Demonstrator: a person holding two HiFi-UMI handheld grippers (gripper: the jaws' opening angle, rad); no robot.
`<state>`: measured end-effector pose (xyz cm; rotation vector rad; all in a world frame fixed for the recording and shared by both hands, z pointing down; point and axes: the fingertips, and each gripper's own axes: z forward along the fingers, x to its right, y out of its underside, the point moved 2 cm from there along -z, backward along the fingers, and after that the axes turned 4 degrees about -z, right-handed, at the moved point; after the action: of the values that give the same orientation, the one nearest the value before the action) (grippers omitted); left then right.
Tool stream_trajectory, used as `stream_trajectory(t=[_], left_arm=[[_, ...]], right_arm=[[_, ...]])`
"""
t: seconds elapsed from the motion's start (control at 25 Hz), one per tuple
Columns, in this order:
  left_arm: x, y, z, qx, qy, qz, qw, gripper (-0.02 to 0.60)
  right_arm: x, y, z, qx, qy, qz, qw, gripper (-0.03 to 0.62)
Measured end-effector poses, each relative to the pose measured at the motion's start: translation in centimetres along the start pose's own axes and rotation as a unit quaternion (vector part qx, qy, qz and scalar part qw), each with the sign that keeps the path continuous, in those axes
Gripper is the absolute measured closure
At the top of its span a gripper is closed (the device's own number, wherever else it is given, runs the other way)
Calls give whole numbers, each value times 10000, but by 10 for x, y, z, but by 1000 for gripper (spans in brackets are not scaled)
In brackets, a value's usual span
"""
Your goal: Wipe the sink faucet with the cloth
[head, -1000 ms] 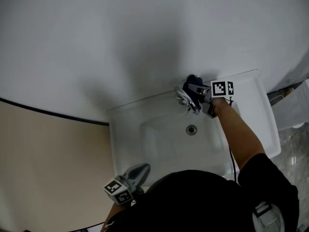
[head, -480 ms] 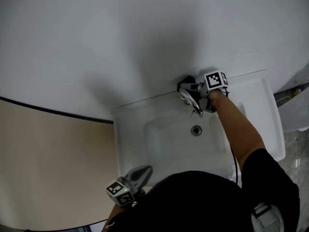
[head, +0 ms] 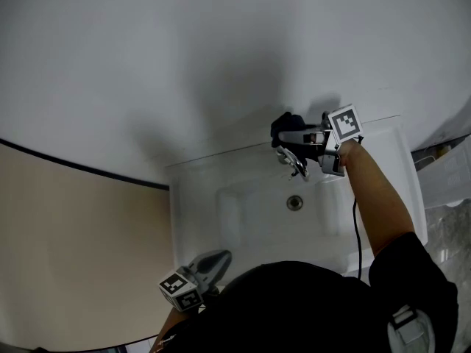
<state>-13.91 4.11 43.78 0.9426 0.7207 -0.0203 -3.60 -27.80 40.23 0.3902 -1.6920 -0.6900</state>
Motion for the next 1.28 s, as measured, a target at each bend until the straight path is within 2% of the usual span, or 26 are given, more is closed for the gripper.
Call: stream_trajectory(t=[0.12, 0.2, 0.28, 0.36, 0.44, 0.52, 0.6, 0.64, 0.72, 0.76, 0.8, 0.88, 1.0, 1.08, 1.16, 1.24, 1.28], left_arm=[[0, -1, -2, 54, 45, 4, 10000, 580], [5, 9, -2, 152, 74, 122, 9998, 581], [11, 24, -4, 281, 101, 266, 9992, 580], [10, 30, -8, 312, 130, 229, 9992, 581], [0, 17, -6, 279, 153, 67, 9995, 581], [-10, 0, -2, 310, 180, -142, 9993, 581], [-13, -4, -4, 412, 189, -244, 9987, 581], [-13, 0, -8, 538, 227, -295, 9979, 581], [-19, 14, -20, 754, 285, -307, 9963, 580], [-27, 20, -28, 785, 273, -225, 9963, 580], [-35, 25, -36, 790, 243, -116, 9965, 581], [-49, 31, -47, 880, 223, 8, 9959, 581], [-61, 40, -60, 1102, 239, 43, 9936, 580], [-70, 45, -72, 1193, 210, 182, 9925, 580], [-77, 49, -83, 1286, 161, 275, 9912, 581], [-84, 53, -92, 1417, 83, 200, 9897, 580], [-88, 55, -98, 1492, 34, 134, 9887, 580]], right_arm=[[-27, 13, -6, -464, 368, -732, 9956, 474], [-50, 31, -18, -678, 605, -1230, 9882, 474], [-71, 56, -33, -765, 761, -1499, 9828, 474], [-78, 75, -44, -730, 851, -1344, 9846, 474], [-68, 81, -48, -705, 958, -969, 9882, 474], [-53, 85, -50, -846, 1235, -718, 9861, 474], [-48, 90, -53, -1050, 1776, -875, 9746, 474], [-51, 87, -53, -1095, 2107, -1164, 9644, 473], [-60, 69, -43, -1200, 2734, -2053, 9321, 473], [-61, 60, -31, -1439, 3012, -2543, 9077, 472], [-57, 53, -16, -1867, 3261, -2998, 8769, 471], [-39, 46, 14, -3048, 3597, -3667, 8020, 469], [-6, 46, 51, -4706, 3830, -3978, 6882, 468], [21, 54, 66, -5684, 3891, -4036, 6022, 468], [53, 66, 72, -6604, 3777, -4063, 5061, 468], [84, 82, 70, -7409, 3525, -3965, 4119, 468], [98, 90, 70, -7708, 3406, -3877, 3737, 468]])
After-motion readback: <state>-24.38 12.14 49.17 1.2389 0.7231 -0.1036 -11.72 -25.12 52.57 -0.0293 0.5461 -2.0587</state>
